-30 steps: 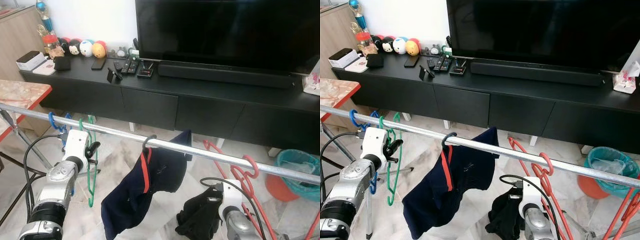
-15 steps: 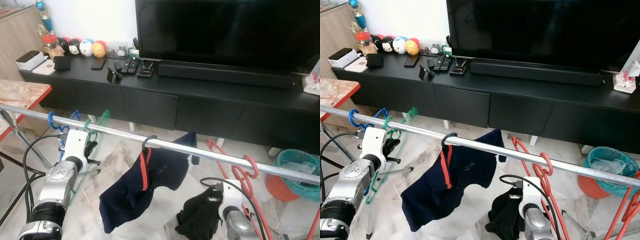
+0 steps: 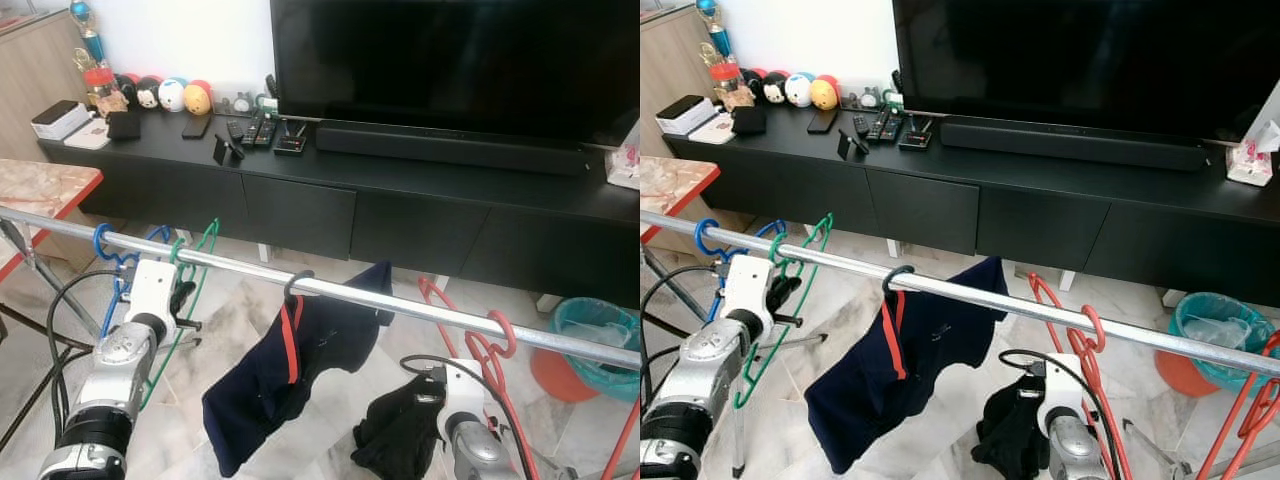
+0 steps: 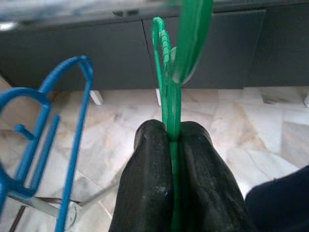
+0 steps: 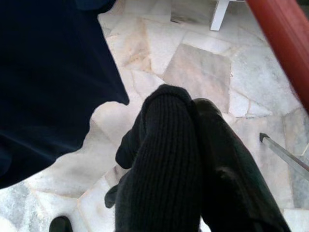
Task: Hang hanger
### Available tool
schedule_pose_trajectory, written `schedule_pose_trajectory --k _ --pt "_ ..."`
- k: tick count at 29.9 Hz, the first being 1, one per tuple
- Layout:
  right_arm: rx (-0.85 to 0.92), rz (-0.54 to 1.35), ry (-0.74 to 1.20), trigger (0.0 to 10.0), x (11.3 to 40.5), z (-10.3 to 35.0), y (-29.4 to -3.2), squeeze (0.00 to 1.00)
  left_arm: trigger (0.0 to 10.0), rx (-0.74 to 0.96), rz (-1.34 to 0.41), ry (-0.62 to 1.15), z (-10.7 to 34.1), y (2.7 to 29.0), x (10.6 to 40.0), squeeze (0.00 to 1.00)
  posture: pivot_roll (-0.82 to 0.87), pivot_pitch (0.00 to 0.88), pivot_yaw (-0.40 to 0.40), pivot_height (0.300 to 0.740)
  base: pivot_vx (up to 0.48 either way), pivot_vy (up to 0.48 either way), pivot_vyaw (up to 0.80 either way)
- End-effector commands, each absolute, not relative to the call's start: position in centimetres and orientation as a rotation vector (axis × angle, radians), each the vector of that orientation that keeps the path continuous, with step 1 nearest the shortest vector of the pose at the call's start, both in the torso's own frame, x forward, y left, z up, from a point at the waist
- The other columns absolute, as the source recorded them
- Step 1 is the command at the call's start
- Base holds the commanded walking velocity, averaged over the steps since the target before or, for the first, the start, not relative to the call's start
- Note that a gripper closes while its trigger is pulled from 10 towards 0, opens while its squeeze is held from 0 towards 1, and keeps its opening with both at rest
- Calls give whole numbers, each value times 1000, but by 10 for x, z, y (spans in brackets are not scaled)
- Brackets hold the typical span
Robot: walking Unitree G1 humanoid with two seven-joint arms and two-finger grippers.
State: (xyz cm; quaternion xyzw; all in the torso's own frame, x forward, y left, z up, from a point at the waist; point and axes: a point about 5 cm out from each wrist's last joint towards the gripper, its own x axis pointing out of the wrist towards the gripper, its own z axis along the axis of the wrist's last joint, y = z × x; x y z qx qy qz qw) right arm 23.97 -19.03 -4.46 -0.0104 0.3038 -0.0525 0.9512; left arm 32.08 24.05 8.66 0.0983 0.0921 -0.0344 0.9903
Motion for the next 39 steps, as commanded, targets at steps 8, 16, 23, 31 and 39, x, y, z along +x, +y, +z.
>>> schedule_pose_trajectory --k 8,16,23,31,39 --pt "-10 -105 590 10000 244 -41 -188 0 10000 190 -83 101 92 243 308 0 -53 0 22 740 0 0 0" --pt "-8 -104 592 10000 243 -42 -188 0 10000 181 -85 87 84 246 288 0 -47 0 23 740 0 0 0" --pt "-5 -97 587 10000 243 -42 -186 0 10000 184 -88 147 57 235 268 0 -47 0 17 740 0 0 0" --pt "-6 -107 577 10000 244 -40 -190 0 10000 144 -99 165 50 223 268 0 -58 0 21 740 0 0 0" --pt "4 -112 568 10000 244 -40 -191 0 10000 140 -93 156 51 222 271 0 -59 0 21 740 -231 0 0"
